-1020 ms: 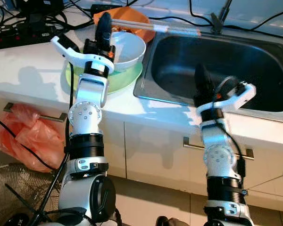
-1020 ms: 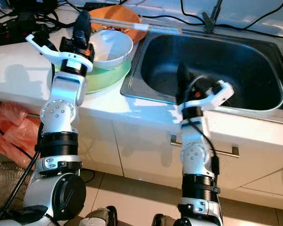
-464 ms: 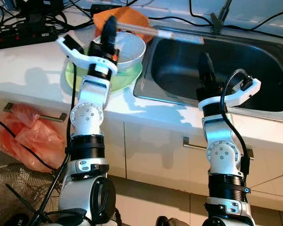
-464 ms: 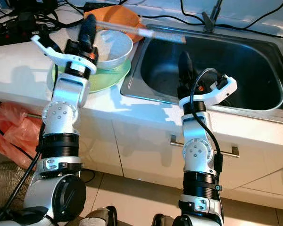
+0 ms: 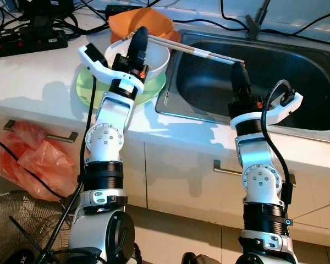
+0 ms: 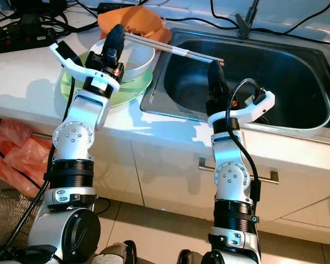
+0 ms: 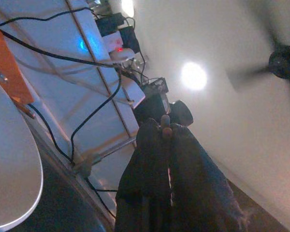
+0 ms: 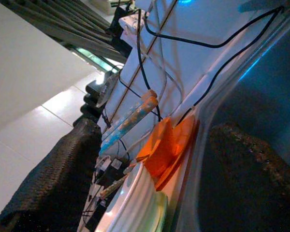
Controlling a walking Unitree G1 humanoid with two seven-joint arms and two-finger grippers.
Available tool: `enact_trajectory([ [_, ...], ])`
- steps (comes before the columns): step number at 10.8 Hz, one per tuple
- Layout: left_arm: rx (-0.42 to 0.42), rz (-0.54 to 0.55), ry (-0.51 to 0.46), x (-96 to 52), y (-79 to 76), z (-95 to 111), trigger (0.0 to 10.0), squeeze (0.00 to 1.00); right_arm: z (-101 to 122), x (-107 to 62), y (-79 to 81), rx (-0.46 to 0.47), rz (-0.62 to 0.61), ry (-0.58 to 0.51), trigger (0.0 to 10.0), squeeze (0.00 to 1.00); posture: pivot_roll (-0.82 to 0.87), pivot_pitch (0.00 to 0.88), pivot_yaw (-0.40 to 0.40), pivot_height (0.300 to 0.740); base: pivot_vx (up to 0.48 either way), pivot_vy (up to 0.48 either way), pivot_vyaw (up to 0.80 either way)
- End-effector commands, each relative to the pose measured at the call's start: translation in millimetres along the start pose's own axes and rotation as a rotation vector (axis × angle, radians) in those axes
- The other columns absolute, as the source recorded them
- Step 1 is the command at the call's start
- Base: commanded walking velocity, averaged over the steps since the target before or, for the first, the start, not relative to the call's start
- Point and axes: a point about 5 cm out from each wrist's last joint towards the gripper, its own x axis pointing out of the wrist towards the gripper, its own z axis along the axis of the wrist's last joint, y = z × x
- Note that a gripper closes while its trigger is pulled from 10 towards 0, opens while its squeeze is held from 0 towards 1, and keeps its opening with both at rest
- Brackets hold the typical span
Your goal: Kitchen organization
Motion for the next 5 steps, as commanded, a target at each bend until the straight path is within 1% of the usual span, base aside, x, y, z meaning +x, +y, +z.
enact_trajectory([
  [1,-0.005,-0.025,0.037,-1.4,-4.6,-10.8,10.0,0.0,0.0,5.8,13.6,0.046,0.038,-0.024,10.0,0.0,0.08,0.142,-0.018,0.74,0.0,0.0,0.0],
  [5,-0.017,-0.054,0.104,-5.6,-9.3,-23.6,10.0,0.0,-0.6,8.3,15.2,0.079,0.039,-0.032,10.0,0.0,0.09,0.142,-0.02,0.74,0.0,0.0,0.0],
])
